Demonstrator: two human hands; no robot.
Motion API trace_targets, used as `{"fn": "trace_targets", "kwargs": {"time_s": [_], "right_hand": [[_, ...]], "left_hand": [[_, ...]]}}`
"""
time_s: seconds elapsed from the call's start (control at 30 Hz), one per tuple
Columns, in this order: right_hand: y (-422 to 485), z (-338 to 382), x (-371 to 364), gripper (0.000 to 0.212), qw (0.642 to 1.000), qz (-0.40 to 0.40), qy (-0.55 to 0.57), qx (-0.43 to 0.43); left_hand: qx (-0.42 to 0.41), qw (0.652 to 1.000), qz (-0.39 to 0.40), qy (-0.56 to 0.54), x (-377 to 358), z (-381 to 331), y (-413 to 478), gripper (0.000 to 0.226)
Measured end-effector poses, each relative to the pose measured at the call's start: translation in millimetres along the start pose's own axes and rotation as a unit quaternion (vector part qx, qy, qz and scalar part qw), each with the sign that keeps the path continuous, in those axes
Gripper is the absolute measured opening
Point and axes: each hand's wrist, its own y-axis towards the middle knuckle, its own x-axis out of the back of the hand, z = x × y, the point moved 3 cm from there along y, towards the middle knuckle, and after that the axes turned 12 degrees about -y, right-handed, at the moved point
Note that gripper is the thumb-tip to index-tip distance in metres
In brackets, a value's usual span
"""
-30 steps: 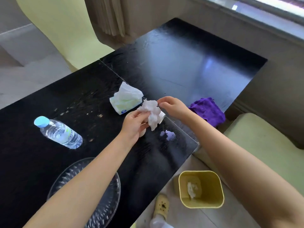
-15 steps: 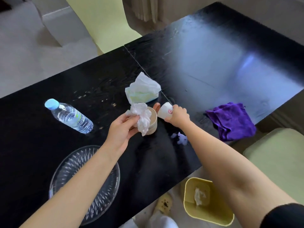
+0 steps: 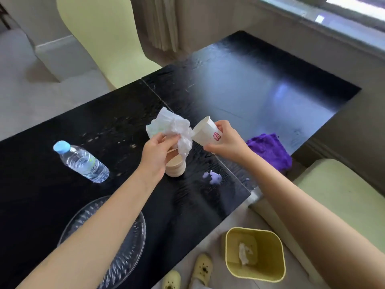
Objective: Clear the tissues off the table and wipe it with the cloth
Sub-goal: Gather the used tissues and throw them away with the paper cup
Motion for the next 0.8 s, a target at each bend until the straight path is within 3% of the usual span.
{"fn": "trace_targets", "kwargs": {"time_s": [0.07,0.23,0.37,0.5,0.73,0.8], "right_hand": [[-23.8,7.0,12.3,0.059,1.000,-0.009,0.024,0.014],[-74.4,10.8,28.8,0.056,0.997,-0.063,0.031,0.008],[-111.9,6.5,26.1,0.062,0.994,-0.101,0.034,-0.008],[-153.3,-7.7,19.3,0.058,0.988,-0.138,0.057,-0.045],[-219.3,-44.2,-2.3,0.053,0.970,-0.174,0.123,-0.118],[-232.0,-56.1,-8.3,0.053,0.964,-0.184,0.134,-0.136]], "left_hand": [[-0.016,0.999,0.028,0.017,-14.5,-10.6,-5.7,0.027],[-0.113,0.978,0.133,0.117,-43.4,-27.7,-23.1,0.017],[-0.196,0.918,0.218,0.267,-61.5,-21.4,-45.0,0.027],[-0.172,0.861,0.275,0.392,-71.5,2.7,-63.7,0.025],[-0.236,0.756,0.408,0.453,-97.4,47.9,-109.2,0.029],[-0.207,0.755,0.431,0.449,-101.1,63.2,-121.7,0.031]]}}
